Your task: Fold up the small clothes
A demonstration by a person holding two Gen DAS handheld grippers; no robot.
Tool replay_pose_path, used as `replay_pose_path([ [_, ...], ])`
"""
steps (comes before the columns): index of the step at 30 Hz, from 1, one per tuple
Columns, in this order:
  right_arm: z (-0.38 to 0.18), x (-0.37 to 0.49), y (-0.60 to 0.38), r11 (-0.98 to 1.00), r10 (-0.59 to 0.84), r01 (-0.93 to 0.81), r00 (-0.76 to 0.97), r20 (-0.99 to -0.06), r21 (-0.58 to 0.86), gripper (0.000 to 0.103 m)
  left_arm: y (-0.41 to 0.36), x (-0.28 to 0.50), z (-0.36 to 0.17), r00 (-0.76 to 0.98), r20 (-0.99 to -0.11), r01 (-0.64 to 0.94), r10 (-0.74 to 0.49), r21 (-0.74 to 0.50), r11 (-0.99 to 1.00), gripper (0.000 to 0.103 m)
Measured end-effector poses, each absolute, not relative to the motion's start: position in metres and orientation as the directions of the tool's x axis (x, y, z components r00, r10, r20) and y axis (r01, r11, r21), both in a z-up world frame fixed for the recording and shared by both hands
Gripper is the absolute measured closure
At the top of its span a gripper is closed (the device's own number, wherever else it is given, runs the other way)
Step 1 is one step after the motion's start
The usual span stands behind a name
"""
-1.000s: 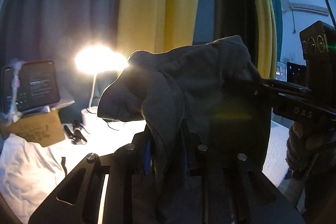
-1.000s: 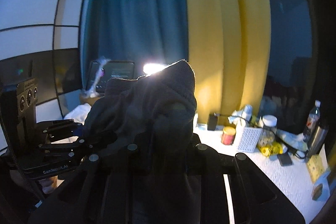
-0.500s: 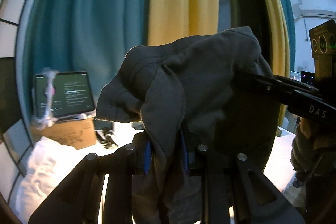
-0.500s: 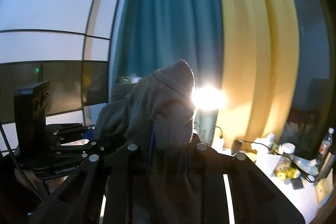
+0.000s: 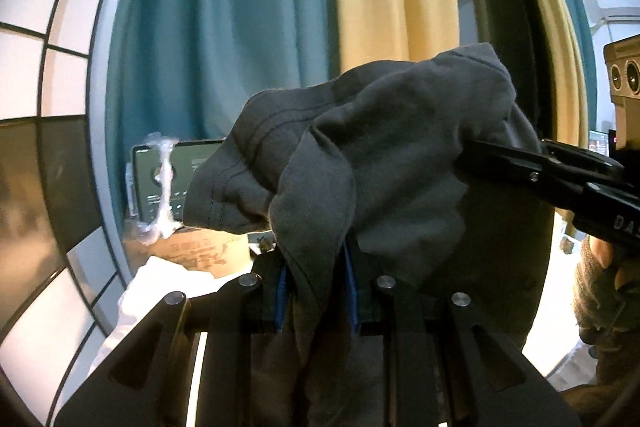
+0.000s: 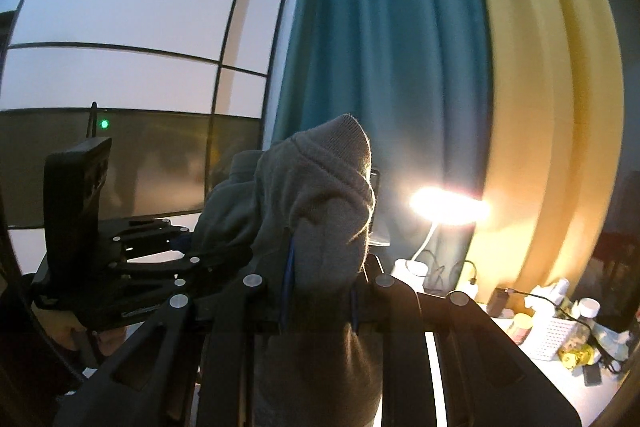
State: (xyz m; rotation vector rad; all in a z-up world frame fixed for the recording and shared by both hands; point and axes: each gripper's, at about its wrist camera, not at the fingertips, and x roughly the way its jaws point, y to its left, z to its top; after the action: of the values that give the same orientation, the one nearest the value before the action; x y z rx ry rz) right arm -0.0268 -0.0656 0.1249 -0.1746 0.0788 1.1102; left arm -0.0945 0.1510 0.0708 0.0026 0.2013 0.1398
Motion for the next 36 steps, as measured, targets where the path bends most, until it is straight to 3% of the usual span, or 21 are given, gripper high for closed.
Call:
replay_pose_path([
  [36,0.025,0.129,-0.007,0.546,0.777,-0.831,0.458,-0.432,0.1,0.081,0.168,0.054,-0.012,0.851,-0.517,-0.103,0.093,0.009,0.995,0.082],
])
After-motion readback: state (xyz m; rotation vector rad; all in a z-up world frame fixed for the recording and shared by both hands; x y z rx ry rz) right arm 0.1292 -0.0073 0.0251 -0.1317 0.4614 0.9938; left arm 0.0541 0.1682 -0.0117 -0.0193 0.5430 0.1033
